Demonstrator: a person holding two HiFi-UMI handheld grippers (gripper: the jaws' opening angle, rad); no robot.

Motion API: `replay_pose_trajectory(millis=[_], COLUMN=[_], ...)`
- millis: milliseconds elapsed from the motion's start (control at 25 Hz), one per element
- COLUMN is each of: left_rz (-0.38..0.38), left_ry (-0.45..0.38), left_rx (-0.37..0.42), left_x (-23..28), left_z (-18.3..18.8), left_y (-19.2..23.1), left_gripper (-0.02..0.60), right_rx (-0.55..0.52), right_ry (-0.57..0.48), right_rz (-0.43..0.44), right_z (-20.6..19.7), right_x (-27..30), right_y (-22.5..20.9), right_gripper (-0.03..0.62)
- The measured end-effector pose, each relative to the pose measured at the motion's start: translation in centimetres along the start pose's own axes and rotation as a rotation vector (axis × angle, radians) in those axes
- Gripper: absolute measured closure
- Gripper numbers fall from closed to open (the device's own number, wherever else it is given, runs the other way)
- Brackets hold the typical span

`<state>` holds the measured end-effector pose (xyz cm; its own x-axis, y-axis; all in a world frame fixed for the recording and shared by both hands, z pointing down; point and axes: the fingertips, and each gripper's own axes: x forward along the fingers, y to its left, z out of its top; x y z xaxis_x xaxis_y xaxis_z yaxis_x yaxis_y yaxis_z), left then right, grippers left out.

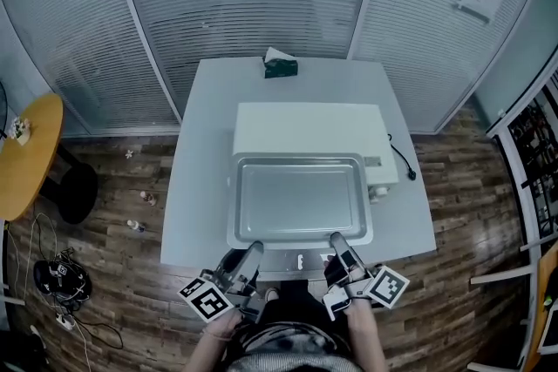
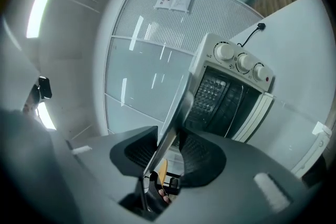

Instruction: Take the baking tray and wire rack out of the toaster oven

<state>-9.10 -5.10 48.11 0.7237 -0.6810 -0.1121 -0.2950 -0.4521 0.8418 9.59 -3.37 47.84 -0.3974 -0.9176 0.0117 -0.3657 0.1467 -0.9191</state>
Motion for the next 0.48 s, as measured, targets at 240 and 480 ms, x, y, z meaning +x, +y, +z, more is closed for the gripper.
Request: replay_pose_trajectory(millis=[240, 480], left_rz=[0.005, 0.011], left_ry=[0.003, -0.005], left_rx=[-0.02, -0.013], left_x=[3.1, 5.6], left_z=[0.9, 1.9], left_y=[1.0, 2.1], left_gripper=[0.423, 0.423], right_rx=[0.001, -0.018], right_ry=[0.003, 0.006], right_rz=[-0.031, -0.041], right_z=[2.3, 4.1], right_x=[2.2, 4.4], right_y=[-0.8, -1.7], right_gripper=[0.459, 0.457])
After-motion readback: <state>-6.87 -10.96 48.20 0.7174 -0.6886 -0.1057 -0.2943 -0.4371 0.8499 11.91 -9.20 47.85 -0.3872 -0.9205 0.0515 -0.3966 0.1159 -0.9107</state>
